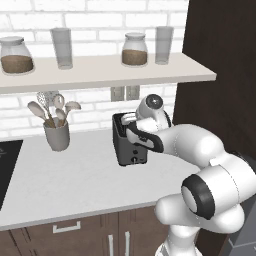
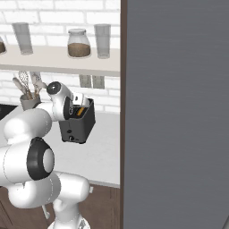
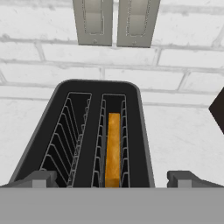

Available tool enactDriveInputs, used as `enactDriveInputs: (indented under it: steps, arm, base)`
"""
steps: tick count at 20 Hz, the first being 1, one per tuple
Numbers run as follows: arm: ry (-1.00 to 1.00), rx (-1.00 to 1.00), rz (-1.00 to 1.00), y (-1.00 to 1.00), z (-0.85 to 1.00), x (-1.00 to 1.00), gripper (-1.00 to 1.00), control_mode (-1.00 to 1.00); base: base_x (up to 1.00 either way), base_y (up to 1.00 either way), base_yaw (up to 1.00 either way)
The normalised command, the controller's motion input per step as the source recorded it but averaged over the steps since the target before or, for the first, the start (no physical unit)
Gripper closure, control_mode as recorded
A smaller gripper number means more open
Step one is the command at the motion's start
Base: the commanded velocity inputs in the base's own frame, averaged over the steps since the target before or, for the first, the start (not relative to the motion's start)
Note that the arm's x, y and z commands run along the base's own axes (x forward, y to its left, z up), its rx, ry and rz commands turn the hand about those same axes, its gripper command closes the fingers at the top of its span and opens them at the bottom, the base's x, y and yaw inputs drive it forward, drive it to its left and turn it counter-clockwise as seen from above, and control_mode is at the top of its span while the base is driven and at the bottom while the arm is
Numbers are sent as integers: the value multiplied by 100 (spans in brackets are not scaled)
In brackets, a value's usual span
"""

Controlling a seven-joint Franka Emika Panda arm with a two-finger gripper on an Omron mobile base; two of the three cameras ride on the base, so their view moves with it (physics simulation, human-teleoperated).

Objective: Start the toaster. Once the lever pops up, take the bread to the plate on the dining counter.

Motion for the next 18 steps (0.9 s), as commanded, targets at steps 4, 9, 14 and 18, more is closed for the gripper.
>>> enactDriveInputs:
  steps: [4, 9, 14, 18]
  arm:
    - [0, 0, 0, 0, 0, 0, -100, -100]
    - [0, 0, 0, 0, 0, 0, -100, -100]
    - [0, 0, 0, 0, 0, 0, -100, -100]
    - [0, 0, 0, 0, 0, 0, -100, -100]
  base:
    - [0, 0, 0]
    - [0, 0, 0]
    - [0, 0, 0]
    - [0, 0, 0]
